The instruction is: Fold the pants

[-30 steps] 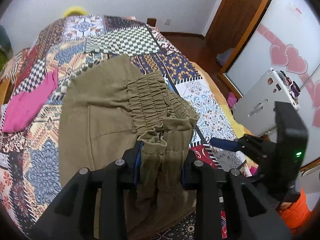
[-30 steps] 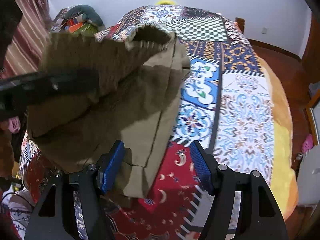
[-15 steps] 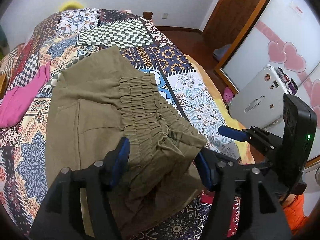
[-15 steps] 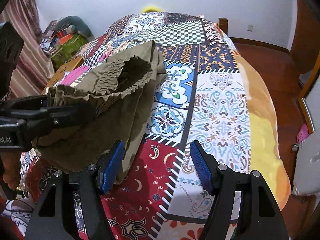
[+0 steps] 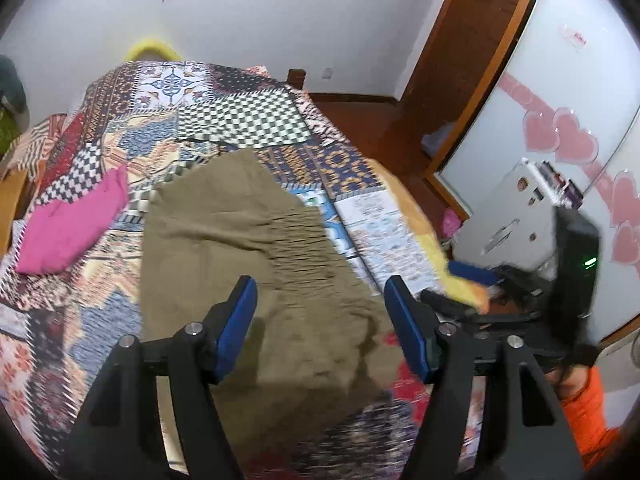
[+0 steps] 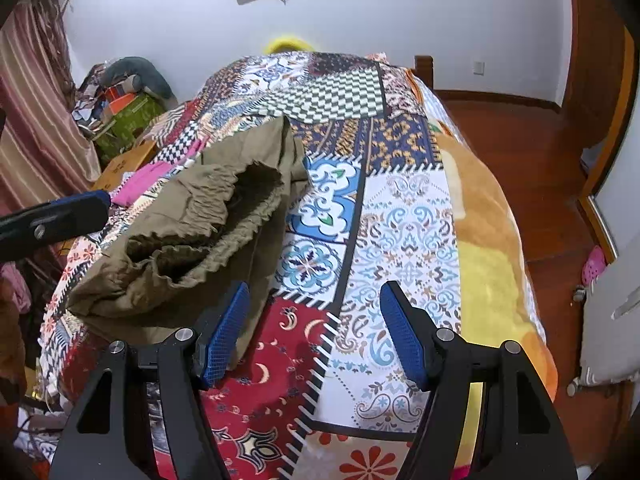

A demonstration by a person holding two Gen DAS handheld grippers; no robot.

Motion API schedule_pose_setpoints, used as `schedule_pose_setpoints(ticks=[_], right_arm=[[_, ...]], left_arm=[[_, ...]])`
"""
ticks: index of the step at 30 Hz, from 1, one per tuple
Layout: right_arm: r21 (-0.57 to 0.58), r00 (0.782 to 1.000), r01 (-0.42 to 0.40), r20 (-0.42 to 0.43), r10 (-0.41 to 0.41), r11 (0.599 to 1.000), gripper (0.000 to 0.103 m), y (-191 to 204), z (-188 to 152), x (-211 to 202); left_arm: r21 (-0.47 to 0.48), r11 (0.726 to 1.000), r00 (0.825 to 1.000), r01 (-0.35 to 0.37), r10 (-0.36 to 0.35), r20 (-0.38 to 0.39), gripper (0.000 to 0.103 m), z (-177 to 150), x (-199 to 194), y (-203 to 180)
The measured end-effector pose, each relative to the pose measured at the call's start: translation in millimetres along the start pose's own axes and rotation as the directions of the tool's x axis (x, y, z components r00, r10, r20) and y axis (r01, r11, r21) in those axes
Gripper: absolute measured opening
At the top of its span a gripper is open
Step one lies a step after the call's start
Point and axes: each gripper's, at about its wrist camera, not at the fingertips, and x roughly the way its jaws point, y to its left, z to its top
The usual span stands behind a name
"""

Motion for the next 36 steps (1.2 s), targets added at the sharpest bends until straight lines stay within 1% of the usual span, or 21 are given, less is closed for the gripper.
schedule_pose_setpoints(ticks=[3,5,6,7,10,12,16,18,22,25,27,30,33,35,36], right_arm=[[-0.022,1.0,-0.01,0.023,0.011,1.0,0.064,8.4,7.1,-4.0],[-0.035,0.999,-0.027,0.044,0.029,0.999,0.064,16.5,14.3,-6.6],[-0.04,0.998,-0.035,0.051,0.037,0.999,0.064,19.9,17.3,-6.9],[-0.049,0.997,-0.047,0.06,0.05,0.998,0.064,26.2,21.8,-7.0],[-0.078,0.995,-0.069,0.071,0.075,0.995,0.064,43.3,29.3,-4.2],[-0.11,0.994,-0.078,0.065,0.086,0.991,0.064,56.0,33.4,0.6],[-0.152,0.995,-0.081,0.047,0.089,0.985,0.064,75.3,35.6,12.4],[-0.164,0.996,-0.081,0.025,0.086,0.983,0.064,80.6,33.4,20.5],[-0.179,0.997,-0.072,-0.048,0.064,0.981,0.064,80.4,17.5,36.5],[-0.17,0.994,-0.067,-0.093,0.051,0.983,0.064,69.7,3.0,42.6],[-0.147,0.993,-0.076,-0.105,0.061,0.986,0.065,60.7,-3.4,44.6],[-0.121,0.992,-0.083,-0.1,0.071,0.989,0.069,53.0,-6.0,45.8],[-0.102,0.992,-0.095,-0.095,0.085,0.99,0.07,49.1,-7.5,46.3],[-0.101,0.993,-0.091,-0.088,0.082,0.991,0.071,47.6,-8.1,47.2],[-0.103,0.993,-0.084,-0.085,0.076,0.991,0.071,47.1,-7.5,47.8]], left_arm=[[0.051,0.994,0.995,-0.097,0.098,-0.023,0.066,-2.6,5.3,20.5],[0.082,0.986,0.988,-0.143,0.146,-0.041,0.066,-7.6,7.7,33.6],[0.083,0.985,0.987,-0.151,0.155,-0.049,0.066,-10.5,7.7,39.9],[0.077,0.985,0.986,-0.153,0.157,-0.058,0.066,-14.5,7.7,46.5],[0.035,0.991,0.987,-0.129,0.131,-0.089,0.066,-30.2,7.5,66.1],[0.023,0.993,0.987,-0.12,0.121,-0.102,0.066,-38.8,8.9,71.5],[0.055,0.993,0.984,-0.103,0.11,-0.14,0.066,-54.8,18.2,68.1],[0.071,0.992,0.983,-0.107,0.117,-0.143,0.066,-58.6,21.9,66.7],[0.054,0.993,0.986,-0.103,0.109,-0.124,0.066,-53.9,17.5,72.6],[0.026,0.997,0.991,-0.074,0.076,-0.112,0.067,-46.2,11.9,80.9],[0.02,0.996,0.991,-0.086,0.088,-0.099,0.067,-39.3,9.1,86.0],[0.019,0.991,0.988,-0.133,0.134,-0.073,0.068,-26.8,6.0,94.6],[-0.001,0.989,0.987,-0.15,0.15,-0.064,0.068,-13.8,8.0,107.2],[-0.001,0.984,0.983,-0.176,0.176,-0.054,0.068,-5.4,12.1,115.3],[0.005,0.981,0.98,-0.194,0.194,-0.035,0.068,-0.6,14.3,119.4]])
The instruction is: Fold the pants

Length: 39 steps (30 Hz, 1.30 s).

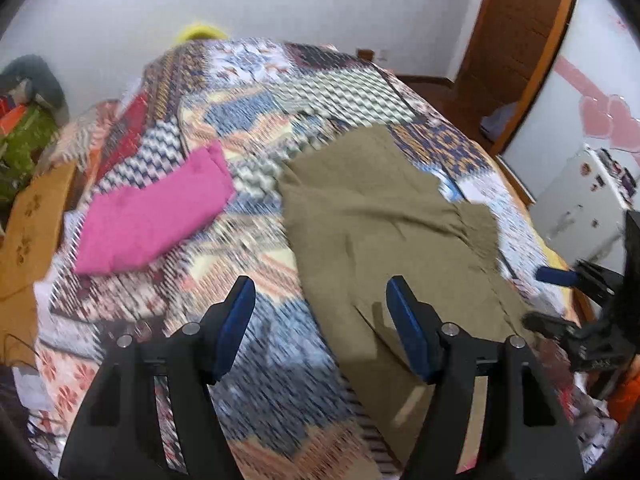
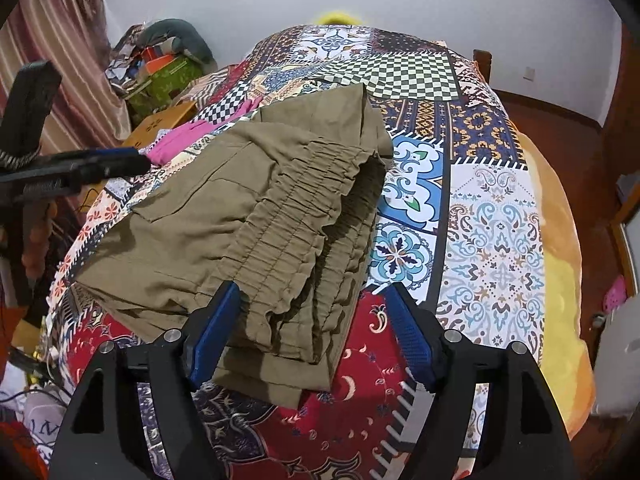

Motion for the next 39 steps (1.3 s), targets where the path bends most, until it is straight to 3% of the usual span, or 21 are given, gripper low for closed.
schedule_pose_setpoints(ticks=[3,6,8,12,16,19,26,27,28,30,33,39], right_arm=[[-0.019,0.998,0.055,-0.001,-0.055,0.998,0.071,-5.1,3.6,3.7],[-0.002,0.998,0.059,-0.014,-0.06,0.998,0.071,-14.1,5.1,9.5],[-0.015,0.993,0.114,-0.04,-0.114,0.993,0.07,-18.6,4.4,18.3],[0.046,0.996,0.074,-0.054,-0.071,0.996,0.07,-34.8,4.5,23.3],[0.085,0.991,0.132,-0.031,-0.13,0.988,0.07,-51.7,12.3,16.1],[0.12,0.988,0.151,0.001,-0.152,0.981,0.07,-64.3,18.7,9.2],[0.147,0.986,0.148,0.049,-0.157,0.978,0.072,-70.6,30.5,4.2],[0.149,0.987,0.144,0.053,-0.153,0.978,0.072,-70.5,32.2,5.3],[0.15,0.987,0.137,0.058,-0.147,0.979,0.072,-69.7,33.6,6.2],[0.146,0.988,0.134,0.06,-0.144,0.98,0.072,-68.5,35.0,7.4],[0.142,0.987,0.135,0.065,-0.145,0.981,0.072,-66.4,35.3,5.8],[0.152,0.983,0.141,0.093,-0.156,0.978,0.072,-65.9,33.3,-10.0]], left_arm=[[0.008,1.0,1.0,-0.014,0.014,0.007,0.068,14.4,12.9,9.7],[-0.019,1.0,1.0,0.013,-0.013,0.002,0.068,28.6,31.1,20.8],[-0.036,0.999,1.0,0.02,-0.021,-0.021,0.067,37.2,47.3,27.5],[-0.066,0.997,0.995,0.047,-0.053,-0.081,0.06,50.3,82.7,39.0],[-0.102,0.987,0.98,0.121,-0.135,-0.146,0.06,57.3,113.6,43.9],[-0.141,0.972,0.957,0.189,-0.215,-0.197,0.06,58.0,136.1,46.1],[-0.094,0.965,0.946,0.245,-0.259,-0.194,0.06,72.3,153.9,32.6],[-0.072,0.97,0.952,0.234,-0.244,-0.187,0.055,74.4,155.8,27.2],[-0.067,0.973,0.958,0.22,-0.229,-0.175,0.041,76.1,157.7,25.4],[-0.089,0.975,0.962,0.201,-0.214,-0.171,0.024,79.0,164.4,26.8],[-0.128,0.97,0.961,0.206,-0.225,-0.159,0.015,81.2,164.8,29.9],[-0.071,0.989,0.984,0.131,-0.139,-0.115,0.01,73.9,135.6,30.1]])
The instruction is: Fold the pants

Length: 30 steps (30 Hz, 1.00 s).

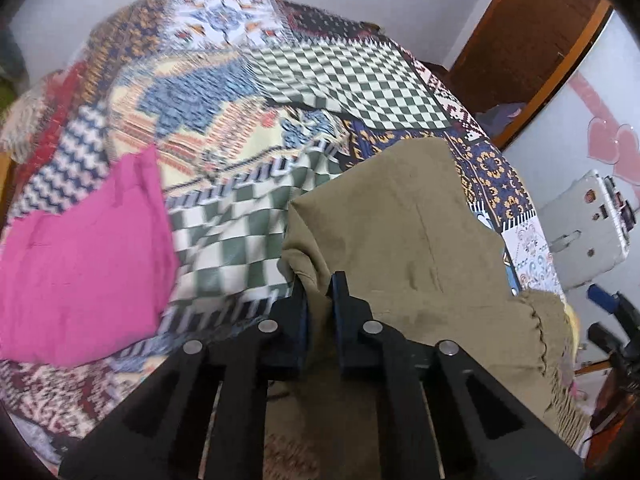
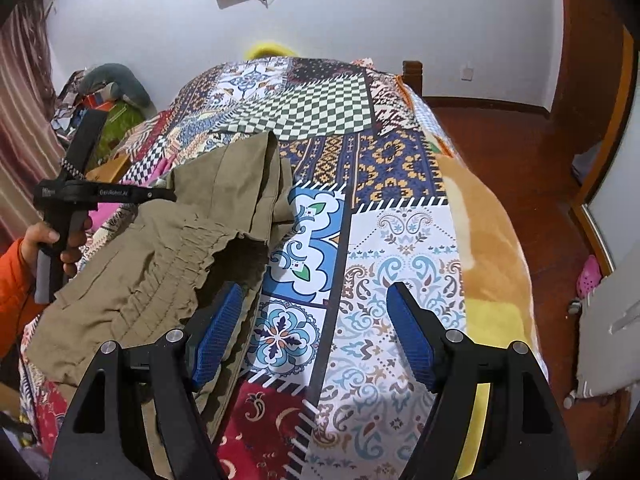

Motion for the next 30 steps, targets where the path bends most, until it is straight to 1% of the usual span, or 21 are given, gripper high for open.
schedule_pose_setpoints(ticks=[4,8,12,15,17,22,23,26,30], right_arm=[[0.004,1.0,-0.012,0.013,0.012,1.0,0.072,1.4,-2.1,-13.9],[-0.011,1.0,-0.029,0.009,0.029,1.0,0.072,8.6,-7.7,-23.6],[-0.048,0.999,-0.028,-0.025,0.027,0.998,0.072,18.9,-16.4,-27.2],[-0.071,0.998,-0.021,-0.054,0.017,0.997,0.072,26.9,-24.8,-25.3],[-0.071,0.997,-0.029,-0.073,0.023,0.997,0.072,30.4,-30.5,-23.4],[-0.118,0.985,-0.047,-0.169,0.027,0.992,0.072,44.3,-46.6,-6.3],[-0.125,0.984,-0.049,-0.177,0.026,0.991,0.072,46.0,-48.7,-3.0],[-0.181,0.975,-0.031,-0.223,-0.01,0.983,0.071,51.4,-53.2,12.5],[-0.181,0.974,-0.024,-0.226,-0.018,0.983,0.071,44.8,-49.7,18.8]], left_arm=[[-0.036,0.998,0.998,-0.053,0.054,0.02,0.01,-16.4,-25.2,15.8],[-0.075,0.991,0.994,-0.109,0.11,0.014,0.009,-44.6,-45.1,34.1],[-0.098,0.986,0.991,-0.133,0.135,0.022,0.009,-78.4,-66.4,41.4],[-0.078,0.985,0.987,-0.155,0.158,0.035,0.009,-104.0,-80.5,36.6],[-0.071,0.986,0.987,-0.152,0.154,0.035,0.009,-118.0,-87.7,32.5],[-0.074,0.989,0.99,-0.13,0.134,0.05,0.009,-143.4,-101.9,23.3],[-0.079,0.989,0.99,-0.125,0.13,0.053,0.009,-147.2,-104.4,21.7],[-0.094,0.988,0.99,-0.119,0.125,0.064,0.009,-155.0,-111.4,19.6],[-0.133,0.986,0.991,-0.097,0.108,0.081,0.01,-168.3,-123.0,22.7]])
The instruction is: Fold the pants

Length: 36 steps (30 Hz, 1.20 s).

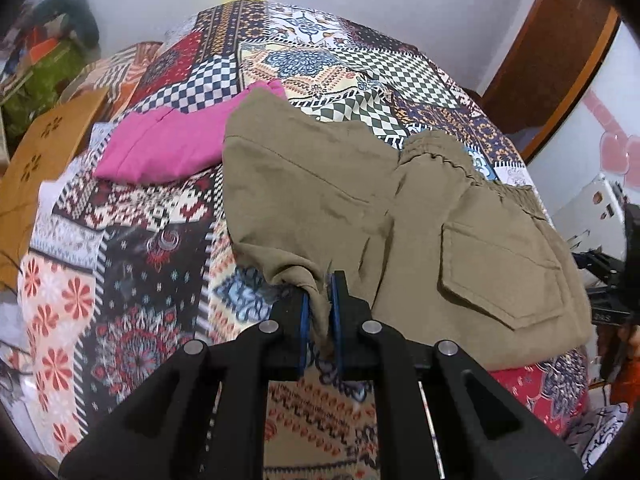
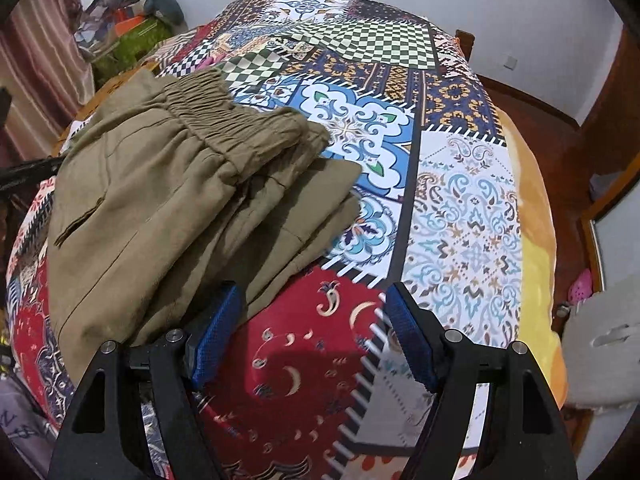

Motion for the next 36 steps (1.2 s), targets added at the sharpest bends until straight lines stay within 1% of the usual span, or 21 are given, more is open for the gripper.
schedule_pose_setpoints(ticks=[3,5,10,12,13,17,19,21,22,24,26,27,29,31,33,35,36], right_arm=[[0.019,1.0,-0.012,-0.001,0.012,1.0,0.071,-7.3,-0.4,6.7],[0.022,1.0,-0.003,0.0,0.003,1.0,0.071,-9.0,0.6,11.0],[0.005,0.999,0.044,-0.017,-0.044,0.999,0.071,-9.9,9.2,16.5],[-0.008,0.997,0.073,-0.015,-0.073,0.997,0.068,-9.1,11.7,13.3],[-0.013,0.997,0.079,-0.009,-0.079,0.997,0.067,-8.7,12.3,11.1],[-0.018,0.994,0.092,0.061,-0.091,0.996,0.067,-4.3,17.8,-12.7],[-0.006,0.992,0.077,0.105,-0.076,0.997,0.067,-0.7,22.5,-25.9],[0.001,0.988,0.052,0.144,-0.051,0.999,0.067,4.5,27.2,-36.5],[0.0,0.985,0.025,0.171,-0.024,1.0,0.067,10.2,30.3,-44.5],[-0.015,0.981,-0.006,0.196,0.009,1.0,0.067,20.4,34.1,-51.3],[-0.052,0.977,-0.028,0.21,0.038,0.998,0.067,36.5,37.7,-53.8],[-0.078,0.977,-0.032,0.209,0.047,0.996,0.067,45.1,38.2,-52.4],[-0.11,0.981,-0.033,0.188,0.053,0.993,0.067,55.8,38.1,-43.7],[-0.125,0.988,-0.033,0.147,0.051,0.992,0.067,62.3,33.7,-28.0],[-0.122,0.993,-0.034,0.112,0.048,0.992,0.067,62.7,28.7,-16.6],[-0.101,0.994,-0.05,0.094,0.059,0.994,0.067,59.9,24.0,-9.7],[-0.092,0.993,-0.058,0.095,0.067,0.994,0.067,57.4,24.2,-11.0]], left_arm=[[-0.038,0.999,1.0,0.015,-0.015,0.002,0.01,-9.3,-7.9,6.9],[-0.058,0.998,1.0,0.025,-0.025,-0.003,0.01,-17.4,-11.9,9.0],[-0.044,0.999,1.0,0.023,-0.023,0.001,0.012,-36.9,-22.1,7.5],[-0.053,0.998,1.0,0.031,-0.03,0.008,0.014,-42.6,-28.7,10.5],[-0.057,0.998,0.999,0.03,-0.029,0.014,0.017,-44.8,-32.5,13.1],[-0.081,0.996,0.999,0.028,-0.026,0.019,0.023,-52.8,-42.0,22.4],[-0.092,0.996,1.0,0.012,-0.01,0.022,0.028,-56.3,-45.5,26.4],[-0.105,0.994,1.0,-0.003,0.005,0.026,0.029,-58.1,-49.0,30.7],[-0.109,0.994,0.999,-0.017,0.02,0.028,0.029,-58.9,-50.8,33.4],[-0.098,0.993,0.997,-0.062,0.066,0.034,0.029,-59.8,-54.5,37.2],[-0.087,0.99,0.994,-0.107,0.11,0.029,0.029,-59.4,-54.6,43.5],[-0.092,0.989,0.993,-0.119,0.121,0.017,0.029,-59.8,-53.4,48.2],[-0.116,0.986,0.993,-0.118,0.119,-0.003,0.029,-60.5,-51.9,57.6],[-0.133,0.986,0.995,-0.099,0.1,-0.002,0.029,-58.6,-54.3,61.9],[-0.128,0.989,0.997,-0.071,0.073,0.014,0.029,-54.1,-59.2,59.8],[-0.109,0.993,0.998,-0.054,0.058,0.034,0.033,-49.0,-62.0,55.4],[-0.102,0.994,0.998,-0.047,0.051,0.039,0.04,-46.4,-60.7,53.7]])
